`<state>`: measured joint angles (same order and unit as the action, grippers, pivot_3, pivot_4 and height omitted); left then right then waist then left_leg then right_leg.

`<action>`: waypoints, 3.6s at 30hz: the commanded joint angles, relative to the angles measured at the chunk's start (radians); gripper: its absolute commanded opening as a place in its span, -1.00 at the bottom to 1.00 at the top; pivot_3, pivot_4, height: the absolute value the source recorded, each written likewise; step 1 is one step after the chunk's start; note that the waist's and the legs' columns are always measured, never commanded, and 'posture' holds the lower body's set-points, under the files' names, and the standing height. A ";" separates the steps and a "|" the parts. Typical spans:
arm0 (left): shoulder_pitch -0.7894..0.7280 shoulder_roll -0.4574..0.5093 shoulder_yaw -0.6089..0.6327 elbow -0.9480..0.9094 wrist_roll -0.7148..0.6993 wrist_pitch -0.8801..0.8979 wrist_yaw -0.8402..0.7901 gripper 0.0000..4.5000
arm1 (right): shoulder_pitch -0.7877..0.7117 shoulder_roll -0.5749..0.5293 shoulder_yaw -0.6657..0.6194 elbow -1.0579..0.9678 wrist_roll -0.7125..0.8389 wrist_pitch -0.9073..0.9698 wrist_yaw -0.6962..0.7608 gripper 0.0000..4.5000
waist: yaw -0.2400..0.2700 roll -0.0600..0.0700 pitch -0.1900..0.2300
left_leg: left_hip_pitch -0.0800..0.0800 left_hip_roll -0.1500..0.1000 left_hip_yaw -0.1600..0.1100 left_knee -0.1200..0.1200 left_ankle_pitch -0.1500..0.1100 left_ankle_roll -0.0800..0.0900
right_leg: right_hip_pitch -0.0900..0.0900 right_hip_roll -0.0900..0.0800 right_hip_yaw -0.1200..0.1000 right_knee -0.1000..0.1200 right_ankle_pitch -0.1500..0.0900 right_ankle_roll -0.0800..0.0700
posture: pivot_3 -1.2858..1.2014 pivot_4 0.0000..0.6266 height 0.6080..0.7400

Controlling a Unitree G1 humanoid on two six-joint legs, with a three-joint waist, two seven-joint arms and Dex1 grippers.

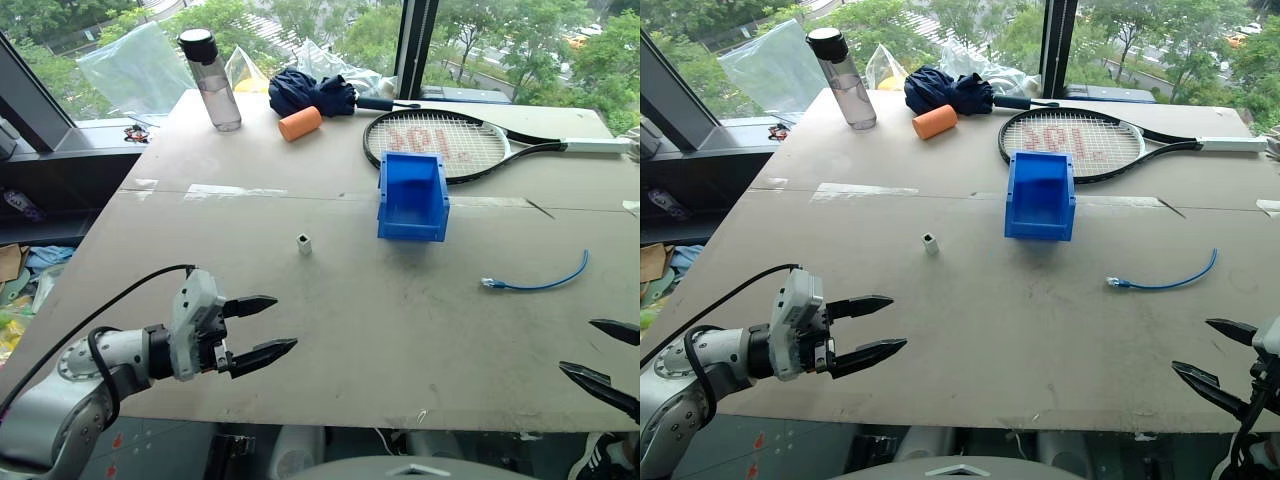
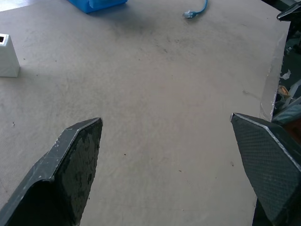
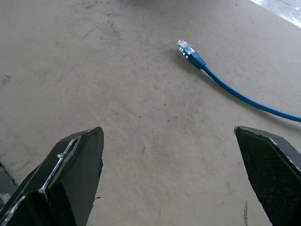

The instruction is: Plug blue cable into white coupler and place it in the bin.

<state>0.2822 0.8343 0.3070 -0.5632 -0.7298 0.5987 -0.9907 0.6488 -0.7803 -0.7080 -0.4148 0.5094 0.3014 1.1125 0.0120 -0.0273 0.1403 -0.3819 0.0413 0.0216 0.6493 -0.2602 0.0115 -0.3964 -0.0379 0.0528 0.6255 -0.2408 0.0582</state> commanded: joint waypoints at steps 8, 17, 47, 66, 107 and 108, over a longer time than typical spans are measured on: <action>-0.032 -0.031 -0.068 -0.136 -0.044 0.010 0.044 0.97 | -0.417 -0.208 0.265 -0.129 0.050 0.356 -0.211 1.00 | -0.022 -0.001 0.000 | 0.002 0.000 0.000 0.001 0.000 0.000 | 0.000 0.001 0.003 0.001 0.001 -0.001 | 0.03 -0.52 1.00; -0.058 -0.033 -0.106 -0.200 -0.039 0.001 0.084 0.97 | -0.791 -0.247 0.629 0.148 -0.092 0.418 -0.202 1.00 | -0.010 -0.002 0.001 | -0.001 -0.001 0.001 0.000 0.000 0.000 | 0.000 0.001 0.001 -0.001 0.003 -0.004 | 0.03 -0.52 1.00; -0.166 -0.045 -0.188 -0.130 0.094 -0.055 0.168 1.00 | -1.200 0.053 1.117 0.201 -0.354 0.403 -0.054 -0.97 | -0.027 0.000 0.002 | 0.001 0.000 -0.001 0.000 0.000 0.000 | 0.000 0.004 0.000 0.001 0.003 -0.004 | 0.03 -0.52 1.00; -0.569 -0.204 -0.606 0.264 0.390 -0.161 0.054 1.00 | -0.691 0.025 0.644 -0.059 -0.195 0.128 -0.108 0.29 | 0.003 -0.002 0.000 | -0.002 -0.002 -0.002 0.002 0.000 0.001 | 0.001 0.002 -0.002 0.001 0.003 -0.004 | 0.03 -0.52 1.00; -0.692 -0.410 -0.279 0.238 -0.191 0.471 0.045 -0.98 | -0.662 0.423 0.582 -0.313 0.907 0.534 -0.849 0.35 | -0.023 -0.002 -0.001 | -0.002 -0.001 -0.007 0.002 0.000 0.001 | 0.001 0.003 -0.002 0.002 0.004 -0.003 | 0.03 -0.52 1.00; -0.692 -0.412 -0.273 0.232 -0.204 0.474 0.059 -1.00 | -0.678 0.412 0.594 -0.306 0.926 0.538 -0.862 0.25 | -0.023 -0.002 -0.001 | -0.001 -0.001 -0.007 0.002 0.000 0.001 | 0.001 0.003 -0.002 0.002 0.004 -0.003 | 0.03 -0.52 1.00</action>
<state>-0.4068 0.4281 0.0178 -0.2944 -0.9004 1.0659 -0.9513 -0.0185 -0.3606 -0.1307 -0.7035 1.3692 0.8338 0.2658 -0.0113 -0.0294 0.1389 -0.3834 0.0402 0.0151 0.6513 -0.2602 0.0122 -0.3954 -0.0347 0.0506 0.6279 -0.2372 0.0552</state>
